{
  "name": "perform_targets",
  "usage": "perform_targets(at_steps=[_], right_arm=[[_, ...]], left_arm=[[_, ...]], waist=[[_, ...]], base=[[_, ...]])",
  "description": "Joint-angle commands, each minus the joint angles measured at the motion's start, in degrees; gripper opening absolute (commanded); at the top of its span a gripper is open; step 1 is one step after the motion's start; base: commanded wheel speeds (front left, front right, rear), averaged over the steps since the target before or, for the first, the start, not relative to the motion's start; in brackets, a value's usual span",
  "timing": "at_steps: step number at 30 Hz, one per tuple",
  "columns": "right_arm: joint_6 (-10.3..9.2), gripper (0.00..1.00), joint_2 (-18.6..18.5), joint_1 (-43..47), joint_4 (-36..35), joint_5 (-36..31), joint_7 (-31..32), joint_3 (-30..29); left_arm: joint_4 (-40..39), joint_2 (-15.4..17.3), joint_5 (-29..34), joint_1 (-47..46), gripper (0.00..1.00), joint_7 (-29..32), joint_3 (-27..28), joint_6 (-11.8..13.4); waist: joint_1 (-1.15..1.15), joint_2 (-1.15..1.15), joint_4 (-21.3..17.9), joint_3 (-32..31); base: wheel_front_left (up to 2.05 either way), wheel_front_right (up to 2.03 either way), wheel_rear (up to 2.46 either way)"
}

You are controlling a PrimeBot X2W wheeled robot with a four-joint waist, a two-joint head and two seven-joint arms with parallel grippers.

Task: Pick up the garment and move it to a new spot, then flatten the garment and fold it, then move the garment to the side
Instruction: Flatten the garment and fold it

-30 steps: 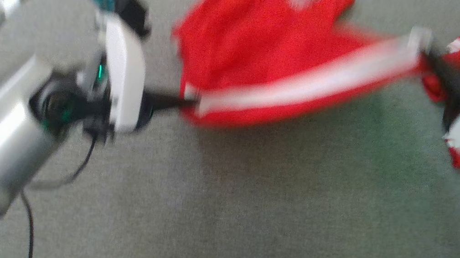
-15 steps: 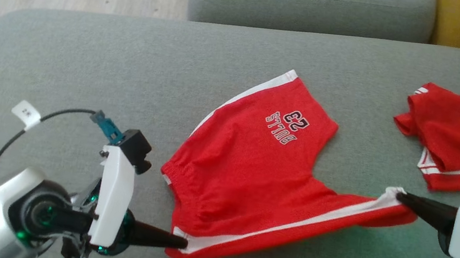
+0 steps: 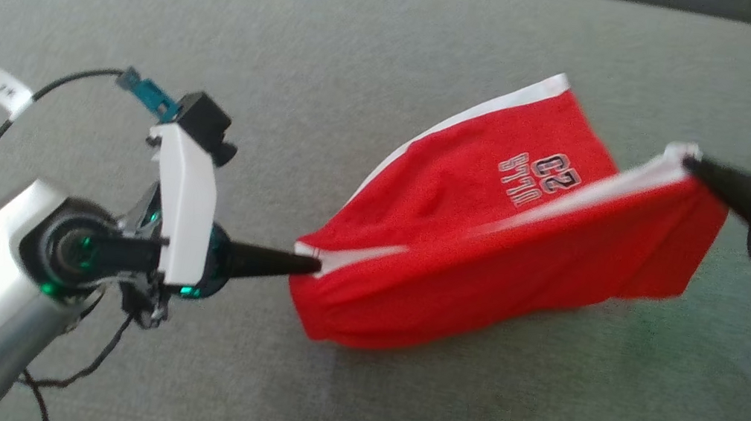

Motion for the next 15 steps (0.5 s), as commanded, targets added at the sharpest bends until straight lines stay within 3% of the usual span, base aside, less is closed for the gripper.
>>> perform_targets(at_steps=[1, 8, 15], right_arm=[[-0.04, 0.0, -0.6, -1.41, 0.4, -0.66, 0.31, -1.24], [-0.04, 0.0, 4.74, -9.19, 8.51, -2.01, 3.68, -1.44], [-0.04, 0.0, 6.92, -15.48, 15.0, -3.84, 4.59, -0.81]], left_arm=[[-0.4, 1.37, 0.47, -3.56, 0.0, -0.54, 3.49, -0.55], [5.6, -2.49, 0.65, -8.16, 0.0, -2.0, 4.63, -1.84], [11.19, -6.23, 1.76, -12.82, 0.0, -3.93, 5.22, -3.91]], waist=[[0.01, 0.0, 2.17, 2.44], [0.01, 0.0, 5.55, 6.94], [0.01, 0.0, 8.2, 11.79]], base=[[0.0, 0.0, 0.0], [0.0, 0.0, 0.0], [0.0, 0.0, 0.0]])
